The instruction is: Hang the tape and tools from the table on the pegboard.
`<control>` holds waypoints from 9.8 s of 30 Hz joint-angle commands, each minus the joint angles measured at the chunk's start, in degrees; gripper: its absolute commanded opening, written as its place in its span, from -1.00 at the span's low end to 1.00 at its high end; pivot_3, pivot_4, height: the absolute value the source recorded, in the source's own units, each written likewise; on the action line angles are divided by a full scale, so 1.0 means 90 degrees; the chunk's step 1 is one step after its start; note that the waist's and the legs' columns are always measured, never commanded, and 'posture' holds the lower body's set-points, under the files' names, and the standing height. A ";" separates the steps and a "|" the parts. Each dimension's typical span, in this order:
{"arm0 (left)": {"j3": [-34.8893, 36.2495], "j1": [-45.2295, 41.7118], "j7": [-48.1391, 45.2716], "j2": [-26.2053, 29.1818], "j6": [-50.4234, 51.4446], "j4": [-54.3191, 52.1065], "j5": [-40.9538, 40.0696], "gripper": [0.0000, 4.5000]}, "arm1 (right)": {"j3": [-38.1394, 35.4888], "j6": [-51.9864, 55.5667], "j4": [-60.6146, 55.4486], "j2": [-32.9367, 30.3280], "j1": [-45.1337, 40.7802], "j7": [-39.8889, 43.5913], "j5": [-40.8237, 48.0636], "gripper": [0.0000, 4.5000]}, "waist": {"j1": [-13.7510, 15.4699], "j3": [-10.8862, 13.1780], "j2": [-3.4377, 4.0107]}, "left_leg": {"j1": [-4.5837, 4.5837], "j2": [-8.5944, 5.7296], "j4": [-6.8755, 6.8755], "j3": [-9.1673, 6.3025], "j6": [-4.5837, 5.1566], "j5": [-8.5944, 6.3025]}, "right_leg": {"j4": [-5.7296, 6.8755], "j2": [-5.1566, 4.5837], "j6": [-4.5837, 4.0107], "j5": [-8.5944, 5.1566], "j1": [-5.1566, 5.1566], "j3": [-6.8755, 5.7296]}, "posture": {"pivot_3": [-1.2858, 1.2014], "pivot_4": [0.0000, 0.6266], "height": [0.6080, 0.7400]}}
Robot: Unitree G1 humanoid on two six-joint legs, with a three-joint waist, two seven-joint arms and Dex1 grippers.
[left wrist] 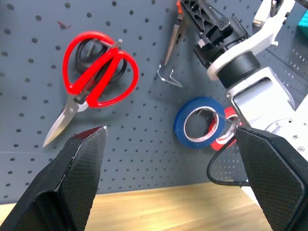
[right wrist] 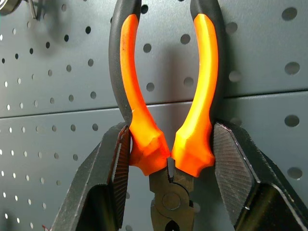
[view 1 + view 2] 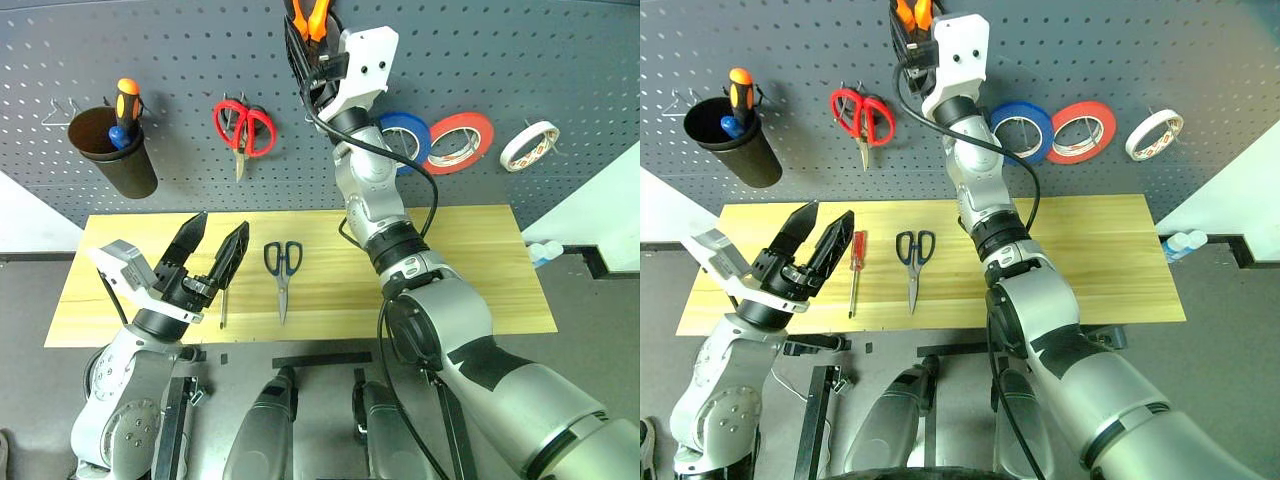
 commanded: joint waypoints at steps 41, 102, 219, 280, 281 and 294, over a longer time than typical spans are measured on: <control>-0.0083 0.0649 0.0178 0.0576 0.0250 -0.0730 -0.0751 0.96 | -0.0091 0.0068 -0.0103 -0.0561 0.0451 -0.1115 -0.0585 -0.05 | 0.0176 0.0339 0.0015 | -0.0119 0.0005 -0.0132 -0.0005 -0.0021 0.0119 | -0.0101 -0.0005 -0.0012 0.0031 -0.0113 0.0008 | 0.23 0.46 0.97; -0.0554 -0.0339 -0.0682 0.0208 -0.0128 0.0533 -0.0303 0.96 | 0.0242 0.1344 -0.2342 -0.0774 0.1761 -0.1037 -0.0575 1.00 | 0.0326 0.0346 -0.0031 | -0.0139 -0.0009 -0.0231 -0.0003 -0.0038 0.0219 | -0.0215 -0.0013 0.0011 0.0148 -0.0122 -0.0007 | 0.13 0.13 0.97; -0.1784 -0.2700 0.3143 -0.1462 0.2198 0.4762 0.4176 0.96 | -0.0783 0.7972 -0.9395 -0.4026 0.4642 0.1640 0.4054 1.00 | -0.0209 -0.0101 -0.0048 | -0.0135 -0.0012 -0.0122 0.0028 0.0001 0.0248 | -0.0195 0.0000 0.0130 0.0234 -0.0035 -0.0054 | -0.04 -0.16 0.97; -0.0484 -0.4212 0.4301 -0.2180 0.2850 0.8517 0.4344 0.96 | -0.0809 0.7632 -0.9464 -0.3952 0.4420 0.1001 0.3712 1.00 | -0.0381 -0.0546 0.0062 | 0.0006 -0.0009 -0.0115 0.0043 0.0030 0.0226 | -0.0216 0.0004 0.0144 0.0230 0.0113 -0.0048 | -0.08 -0.20 0.97; -0.0488 -0.4209 0.4309 -0.2178 0.2839 0.8538 0.4345 0.96 | -0.0817 0.7627 -0.9457 -0.3951 0.4416 0.0992 0.3705 1.00 | -0.0381 -0.0546 0.0063 | 0.0007 -0.0009 -0.0115 0.0043 0.0030 0.0226 | -0.0216 0.0004 0.0145 0.0230 0.0114 -0.0048 | -0.08 -0.20 0.97; -0.0464 -0.4187 0.4354 -0.2181 0.2931 0.8588 0.4325 -0.13 | -0.0796 0.7492 -0.9347 -0.3944 0.4347 0.0938 0.3608 1.00 | -0.0378 -0.0559 0.0073 | 0.0009 -0.0010 -0.0118 0.0043 0.0033 0.0223 | -0.0225 0.0002 0.0150 0.0226 0.0120 -0.0048 | -0.07 -0.21 0.97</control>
